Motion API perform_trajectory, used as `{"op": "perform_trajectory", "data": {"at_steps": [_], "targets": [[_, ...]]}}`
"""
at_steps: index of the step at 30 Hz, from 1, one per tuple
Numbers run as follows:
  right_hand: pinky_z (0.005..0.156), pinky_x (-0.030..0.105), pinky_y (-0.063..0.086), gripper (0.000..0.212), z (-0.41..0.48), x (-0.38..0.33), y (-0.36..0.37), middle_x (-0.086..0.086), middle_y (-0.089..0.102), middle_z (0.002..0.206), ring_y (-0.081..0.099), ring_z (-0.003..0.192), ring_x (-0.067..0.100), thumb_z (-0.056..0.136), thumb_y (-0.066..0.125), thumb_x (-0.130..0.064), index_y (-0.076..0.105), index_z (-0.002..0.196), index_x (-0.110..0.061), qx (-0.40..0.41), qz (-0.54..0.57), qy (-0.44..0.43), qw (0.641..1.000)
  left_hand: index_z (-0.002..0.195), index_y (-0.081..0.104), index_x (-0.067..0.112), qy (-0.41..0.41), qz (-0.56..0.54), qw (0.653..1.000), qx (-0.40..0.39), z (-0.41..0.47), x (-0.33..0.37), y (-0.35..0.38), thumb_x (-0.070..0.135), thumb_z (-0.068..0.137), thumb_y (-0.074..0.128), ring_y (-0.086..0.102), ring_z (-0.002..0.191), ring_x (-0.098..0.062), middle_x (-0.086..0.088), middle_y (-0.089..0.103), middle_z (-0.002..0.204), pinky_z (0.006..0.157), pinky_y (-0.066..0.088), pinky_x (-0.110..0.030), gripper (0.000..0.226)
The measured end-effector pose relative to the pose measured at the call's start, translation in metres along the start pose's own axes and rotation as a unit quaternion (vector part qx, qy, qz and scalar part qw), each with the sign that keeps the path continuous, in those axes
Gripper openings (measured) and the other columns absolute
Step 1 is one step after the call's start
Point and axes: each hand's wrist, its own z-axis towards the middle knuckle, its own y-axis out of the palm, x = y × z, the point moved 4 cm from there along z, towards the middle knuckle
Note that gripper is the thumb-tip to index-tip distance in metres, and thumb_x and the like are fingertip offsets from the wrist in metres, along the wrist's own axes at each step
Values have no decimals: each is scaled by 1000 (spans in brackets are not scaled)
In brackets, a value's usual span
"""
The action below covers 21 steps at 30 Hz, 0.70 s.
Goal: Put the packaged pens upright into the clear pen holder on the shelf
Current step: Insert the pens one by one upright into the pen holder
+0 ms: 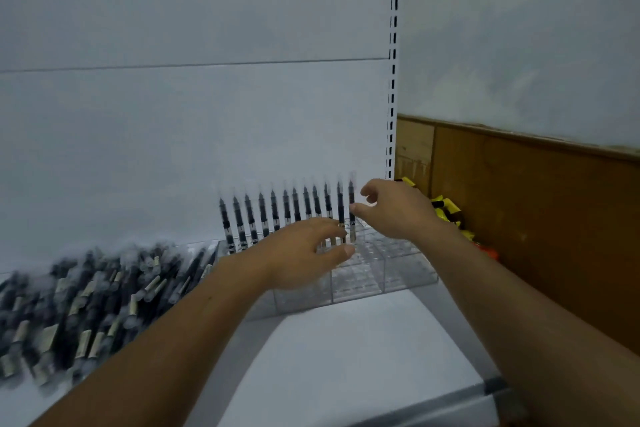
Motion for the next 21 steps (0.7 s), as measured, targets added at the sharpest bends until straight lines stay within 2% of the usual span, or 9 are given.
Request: {"op": "perform_trajectory", "data": {"at_steps": [3, 6, 9, 12, 14, 17, 19, 21], "targets": [[94, 41, 50, 49, -13, -10, -11, -1, 61, 130, 56, 116, 21, 94, 53, -53, 54, 133, -23, 8, -17, -7, 1000, 137, 47, 35, -4, -18, 999, 49, -26, -12, -11, 58, 94, 42, 38, 130, -2, 17, 40, 147, 107, 33, -25, 49], [90, 39, 52, 43, -28, -32, -15, -3, 65, 122, 59, 110, 20, 93, 56, -51, 60, 127, -24, 14, -13, -27, 999, 131, 53, 38, -18, -17, 995, 99, -65, -35, -24, 52, 92, 49, 41, 128, 1, 20, 46, 140, 107, 31, -20, 42], [83, 33, 51, 36, -41, -63, -10, -5, 67, 114, 60, 102, 19, 93, 57, -49, 63, 119, -26, 23, -7, -52, 998, 125, 56, 41, -56, -47, 988, 139, -111, -63, -36, 52, 91, 52, 46, 123, 3, 23, 51, 133, 107, 37, -27, 36], [82, 31, 50, 29, -56, -106, 6, -11, 69, 108, 62, 98, 14, 93, 57, -47, 65, 114, -29, 21, 21, -109, 994, 119, 61, 37, -103, -51, 975, 189, -157, -94, -44, 51, 89, 56, 52, 116, 0, 20, 57, 125, 103, 42, -29, 33], [87, 30, 50, 29, -71, -143, 24, -13, 69, 108, 63, 100, 10, 92, 59, -46, 67, 114, -29, 2, 66, -173, 983, 124, 60, 32, -159, -50, 962, 216, -187, -117, -45, 46, 92, 57, 51, 119, -4, 15, 56, 129, 102, 41, -28, 35], [93, 30, 48, 35, -95, -200, 58, -10, 65, 120, 60, 109, 11, 92, 58, -46, 63, 122, -29, -64, 74, -287, 953, 133, 54, 29, -226, -25, 937, 265, -227, -151, -42, 39, 94, 56, 47, 127, -11, 8, 51, 139, 102, 37, -26, 40], [99, 30, 43, 46, -105, -225, 78, -11, 53, 137, 51, 122, 13, 95, 50, -52, 52, 135, -31, -97, 13, -332, 938, 140, 47, 28, -261, -8, 930, 258, -244, -167, -34, 43, 95, 54, 34, 137, -11, 7, 41, 149, 109, 27, -26, 48], [105, 33, 39, 53, -106, -241, 94, -9, 41, 148, 42, 132, 16, 97, 43, -55, 40, 144, -31, -116, -41, -352, 928, 145, 40, 29, -287, -16, 928, 236, -254, -177, -24, 55, 93, 47, 25, 142, -10, 8, 33, 154, 116, 23, -32, 58]]}}
